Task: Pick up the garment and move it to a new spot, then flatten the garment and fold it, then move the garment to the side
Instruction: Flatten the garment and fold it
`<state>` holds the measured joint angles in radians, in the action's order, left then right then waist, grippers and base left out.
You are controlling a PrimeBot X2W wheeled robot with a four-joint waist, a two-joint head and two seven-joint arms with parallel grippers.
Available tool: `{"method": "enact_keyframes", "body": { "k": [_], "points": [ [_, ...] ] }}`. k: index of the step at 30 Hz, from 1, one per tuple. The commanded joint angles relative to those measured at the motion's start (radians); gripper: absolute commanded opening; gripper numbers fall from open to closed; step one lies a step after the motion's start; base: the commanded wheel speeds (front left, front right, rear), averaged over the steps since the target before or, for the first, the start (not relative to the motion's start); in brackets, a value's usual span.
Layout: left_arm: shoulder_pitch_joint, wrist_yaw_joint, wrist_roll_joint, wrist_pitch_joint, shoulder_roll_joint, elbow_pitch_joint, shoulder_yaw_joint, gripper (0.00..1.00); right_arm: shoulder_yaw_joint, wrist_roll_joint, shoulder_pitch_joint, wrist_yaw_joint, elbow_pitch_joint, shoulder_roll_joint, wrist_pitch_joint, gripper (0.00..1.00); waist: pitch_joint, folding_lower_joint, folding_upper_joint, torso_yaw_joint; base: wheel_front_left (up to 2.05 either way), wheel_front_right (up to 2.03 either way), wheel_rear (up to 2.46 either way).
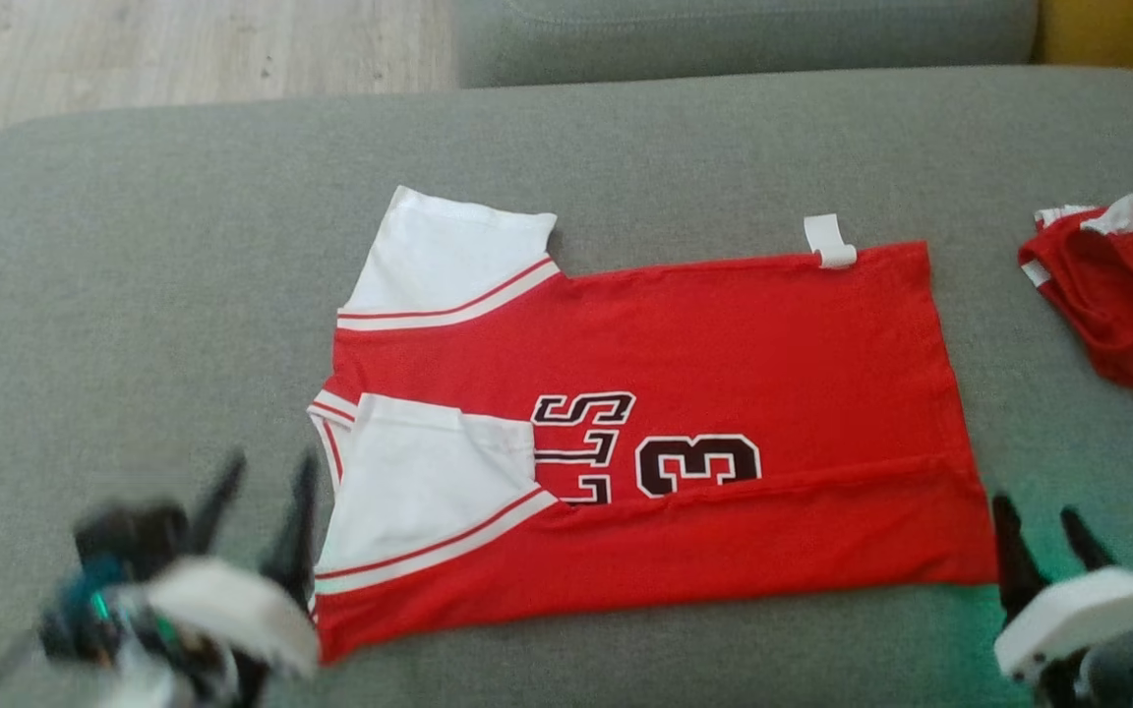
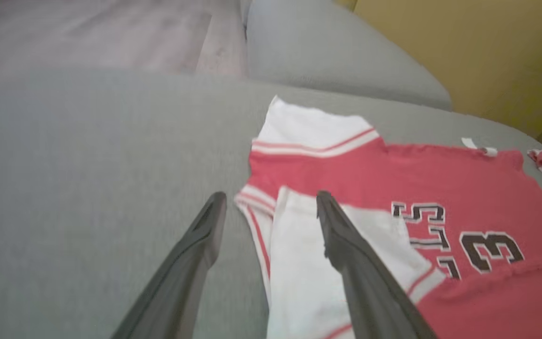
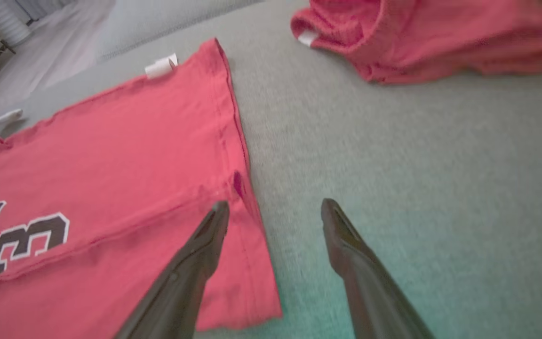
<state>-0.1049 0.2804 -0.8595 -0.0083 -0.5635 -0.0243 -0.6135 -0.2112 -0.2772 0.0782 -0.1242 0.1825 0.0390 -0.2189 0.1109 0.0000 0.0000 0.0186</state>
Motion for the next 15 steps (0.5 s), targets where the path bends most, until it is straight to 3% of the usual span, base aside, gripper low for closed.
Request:
{"method": "enact_keyframes", "body": {
  "k": [1,4,8,15],
  "points": [
    [-0.105,-0.003,0.021,0.015,-0.051,-0.044,0.055,1.0,0.017,0.015,-0.073,-0.007,-0.057,0.011,0.009,1.0,0.016,0.0,0.0,-0.007,0.0,0.0,0.0],
    [-0.254,-0.027,0.058,0.081,-0.104,-0.067,0.072,1.0,0.029,0.046,-0.132,-0.007,-0.114,0.011,-0.003,1.0,0.048,0.0,0.0,-0.021,0.0,0.0,0.0],
    [-0.469,-0.091,0.106,0.174,-0.149,-0.055,0.069,1.0,0.069,0.065,-0.218,-0.007,-0.17,0.011,-0.022,1.0,0.106,0.0,0.0,-0.055,0.0,0.0,0.0],
    [-0.728,-0.196,0.134,0.349,-0.173,0.099,0.03,1.0,0.183,0.096,-0.342,-0.007,-0.209,0.011,-0.04,1.0,0.22,0.0,0.0,-0.135,0.0,0.0,0.0]
  ]
}}
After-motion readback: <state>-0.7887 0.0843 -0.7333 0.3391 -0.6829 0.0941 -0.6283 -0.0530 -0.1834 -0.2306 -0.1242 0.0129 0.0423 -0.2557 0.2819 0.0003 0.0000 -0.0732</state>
